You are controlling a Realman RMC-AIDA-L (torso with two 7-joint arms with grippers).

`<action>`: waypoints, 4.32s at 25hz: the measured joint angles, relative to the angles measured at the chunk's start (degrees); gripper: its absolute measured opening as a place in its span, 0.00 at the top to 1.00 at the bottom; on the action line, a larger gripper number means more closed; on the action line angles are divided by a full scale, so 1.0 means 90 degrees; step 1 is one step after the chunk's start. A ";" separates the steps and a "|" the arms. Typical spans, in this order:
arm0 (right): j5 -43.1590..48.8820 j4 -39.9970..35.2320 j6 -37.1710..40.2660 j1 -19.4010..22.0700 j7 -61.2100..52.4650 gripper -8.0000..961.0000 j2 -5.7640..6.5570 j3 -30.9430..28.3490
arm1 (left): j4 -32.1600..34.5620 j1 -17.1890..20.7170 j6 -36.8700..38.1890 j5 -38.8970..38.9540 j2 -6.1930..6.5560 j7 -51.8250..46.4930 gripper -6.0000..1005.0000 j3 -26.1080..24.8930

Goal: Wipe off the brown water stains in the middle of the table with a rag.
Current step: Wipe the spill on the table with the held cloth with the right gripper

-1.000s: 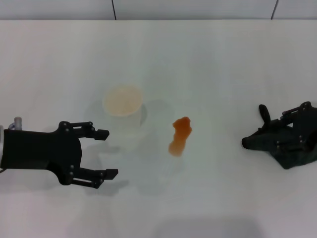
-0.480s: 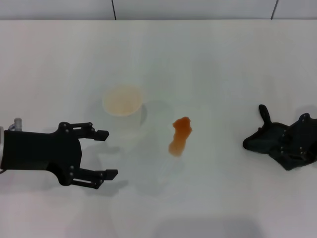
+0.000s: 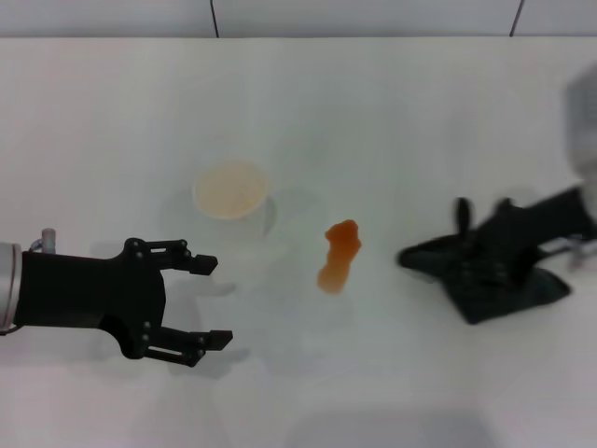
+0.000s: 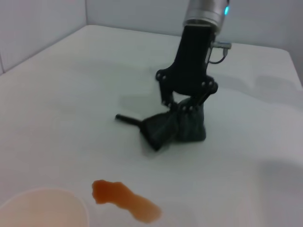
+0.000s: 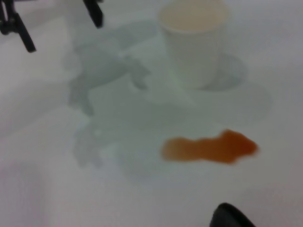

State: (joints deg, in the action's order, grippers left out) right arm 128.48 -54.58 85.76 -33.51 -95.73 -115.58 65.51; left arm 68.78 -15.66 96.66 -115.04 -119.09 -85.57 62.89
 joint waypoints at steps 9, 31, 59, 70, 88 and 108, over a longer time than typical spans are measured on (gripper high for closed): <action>-0.0480 0.0880 -0.1744 -0.1241 -0.0261 0.90 -0.0036 0.1423 | -0.0005 -0.0008 -0.0030 0.0076 -0.0010 0.0006 0.12 0.0199; -0.1798 0.0864 -0.1906 -0.1443 -0.0325 0.90 -0.0058 0.3450 | -0.0006 -0.0027 -0.0016 0.0107 -0.0020 -0.0092 0.12 0.0258; -0.1275 0.0772 -0.2250 -0.1499 -0.0049 0.90 -0.0014 0.3533 | -0.0015 0.0027 -0.0038 0.0106 -0.0019 -0.0032 0.12 0.0268; -0.1461 0.0561 -0.1330 -0.1355 0.0031 0.90 -0.0042 0.3606 | -0.0018 0.0023 -0.0067 0.0236 -0.0020 0.0016 0.12 0.0268; -0.1430 0.0693 -0.2316 -0.1398 0.0310 0.90 -0.0053 0.3341 | -0.0171 0.0013 -0.0062 0.0352 -0.0020 0.0061 0.12 0.0268; -0.1601 0.0690 -0.2982 -0.1279 0.0409 0.90 0.0024 0.3576 | -0.0174 0.0083 -0.0066 0.0396 -0.0020 0.0091 0.12 0.0247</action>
State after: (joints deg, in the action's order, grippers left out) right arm 114.07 -48.38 58.92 -45.02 -92.04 -115.36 97.69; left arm 67.22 -14.92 96.06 -111.48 -119.27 -84.75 65.11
